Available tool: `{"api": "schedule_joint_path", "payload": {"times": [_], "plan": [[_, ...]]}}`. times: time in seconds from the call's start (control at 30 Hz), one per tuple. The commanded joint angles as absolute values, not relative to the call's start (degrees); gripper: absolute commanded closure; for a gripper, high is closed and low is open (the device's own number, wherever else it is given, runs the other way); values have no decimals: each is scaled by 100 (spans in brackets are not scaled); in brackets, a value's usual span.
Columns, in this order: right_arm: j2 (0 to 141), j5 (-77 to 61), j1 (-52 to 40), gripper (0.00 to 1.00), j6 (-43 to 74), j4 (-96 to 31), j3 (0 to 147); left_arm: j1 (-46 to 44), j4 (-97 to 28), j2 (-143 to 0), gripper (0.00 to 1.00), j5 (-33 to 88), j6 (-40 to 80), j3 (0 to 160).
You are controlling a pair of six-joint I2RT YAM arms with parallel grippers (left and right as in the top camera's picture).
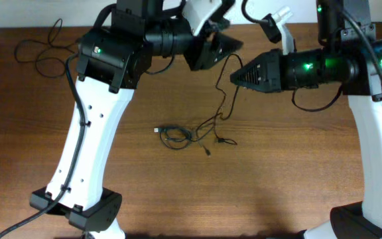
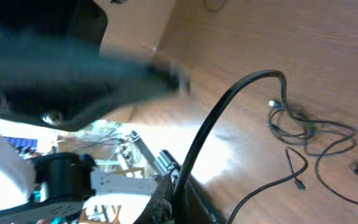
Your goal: Untangle cables
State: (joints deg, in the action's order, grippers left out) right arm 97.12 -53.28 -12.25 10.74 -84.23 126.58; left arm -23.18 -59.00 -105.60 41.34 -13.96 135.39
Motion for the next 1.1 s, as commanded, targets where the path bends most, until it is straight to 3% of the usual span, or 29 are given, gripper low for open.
{"api": "schedule_joint_path", "payload": {"times": [0.0,0.1,0.23,0.37,0.43,0.63,0.83,0.97,1.07], "plan": [[9732,-5026,-1225,96,753,-8381,12709,-2211,-5876,-10619,44,3208,543,13581],[9732,-4810,-1225,96,-58,-8416,12709,-2156,-5907,-10619,51,3205,1479,13581],[9732,-3688,-1225,96,-148,-8377,12709,-2152,-6047,-10619,48,3208,2523,13581],[9732,-3680,-1232,96,-888,-8379,12709,-2163,-6313,-10619,42,3229,3306,13581],[9732,-3682,-1232,96,-906,-8368,12709,-2174,-6427,-10619,34,3393,3599,13581],[9732,-3686,-1238,96,-926,-8335,12709,-2174,-6619,-10619,43,4010,4499,13581],[9732,-3940,-1236,96,-921,-8165,12709,-2174,-7218,-10619,33,4005,5927,13581],[9732,-4049,-1258,96,-917,-8029,12709,-2174,-7229,-10619,39,3957,6593,13581],[9732,-4045,-1404,96,-921,-7990,12709,-2158,-7148,-10619,37,3924,7253,13581]]}}
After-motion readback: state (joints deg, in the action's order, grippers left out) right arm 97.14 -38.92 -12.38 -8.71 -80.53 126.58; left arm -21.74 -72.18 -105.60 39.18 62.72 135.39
